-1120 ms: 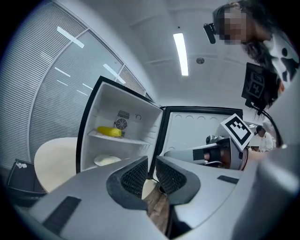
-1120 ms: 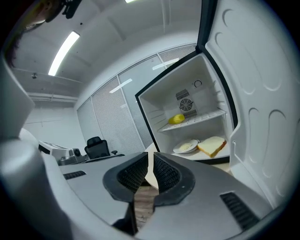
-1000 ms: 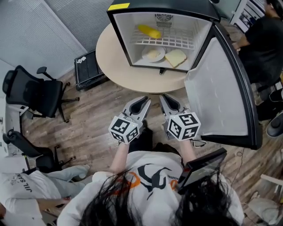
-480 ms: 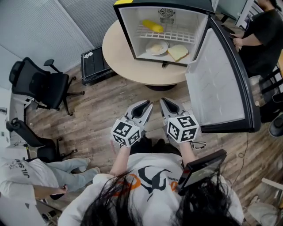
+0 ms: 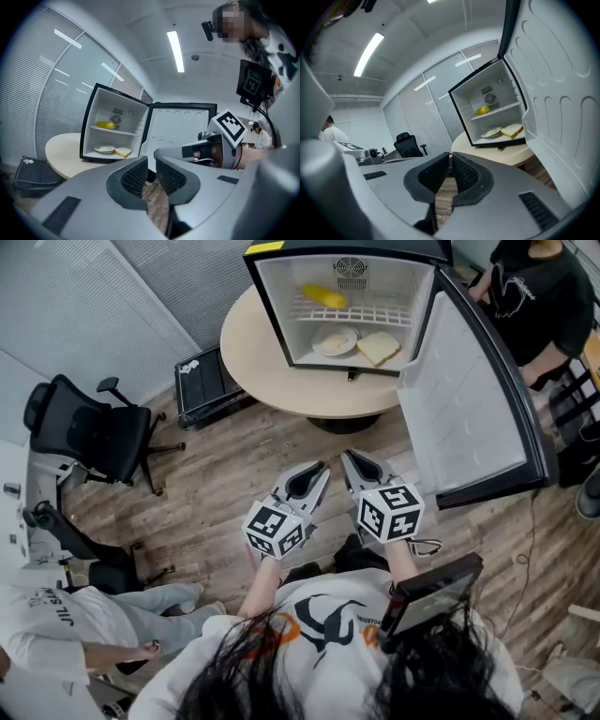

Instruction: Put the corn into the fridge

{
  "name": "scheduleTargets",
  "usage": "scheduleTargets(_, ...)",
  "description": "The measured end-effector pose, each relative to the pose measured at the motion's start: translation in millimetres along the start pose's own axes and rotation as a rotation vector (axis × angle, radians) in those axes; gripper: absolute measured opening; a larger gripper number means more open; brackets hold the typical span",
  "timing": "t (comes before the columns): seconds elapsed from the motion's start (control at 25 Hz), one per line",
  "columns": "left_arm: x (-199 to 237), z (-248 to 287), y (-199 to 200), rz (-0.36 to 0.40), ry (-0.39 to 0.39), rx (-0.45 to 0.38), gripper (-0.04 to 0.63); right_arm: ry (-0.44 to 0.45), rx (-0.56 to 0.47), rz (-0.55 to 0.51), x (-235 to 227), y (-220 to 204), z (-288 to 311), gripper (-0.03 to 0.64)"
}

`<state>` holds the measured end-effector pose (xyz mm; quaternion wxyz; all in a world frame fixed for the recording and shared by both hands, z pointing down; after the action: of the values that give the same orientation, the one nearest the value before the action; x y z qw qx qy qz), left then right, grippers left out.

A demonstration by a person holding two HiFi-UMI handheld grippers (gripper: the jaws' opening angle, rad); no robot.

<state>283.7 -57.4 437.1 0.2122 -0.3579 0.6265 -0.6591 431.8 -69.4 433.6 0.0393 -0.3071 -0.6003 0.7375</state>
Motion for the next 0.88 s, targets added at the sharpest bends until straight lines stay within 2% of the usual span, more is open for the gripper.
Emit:
scheduleTargets(0.24,9,-43,5,-0.001,0.013,-0.016,0.06,0.01,0.001,0.012,38,-16,-4,0.032)
scheduleTargets(0.4,25,-64,10,-0.014,0.022,-0.025,0.06,0.023,0.009,0.059,59,-25,5,0.032)
scheduleTargets(0.64,18,-129,12,-0.026,0.011,-0.044,0.06,0.009,0.012,0.055,116,-53,-23,0.032)
scheduleTargets(0.88,17,-160,15,-0.031,-0.006,-0.066,0.06,0.007,0.007,0.047,147,-67,-36,0.032)
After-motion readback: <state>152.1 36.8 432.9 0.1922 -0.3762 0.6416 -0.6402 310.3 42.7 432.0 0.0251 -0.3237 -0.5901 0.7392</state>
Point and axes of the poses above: the fingertips, and each gripper's own axes: z forward along the fingers, x to its left, y out of its top, the point moved 8 cm from there along -z, backward along the fingers, and after that the axes turned 13 degrees about -x, right-handed, at the moved point
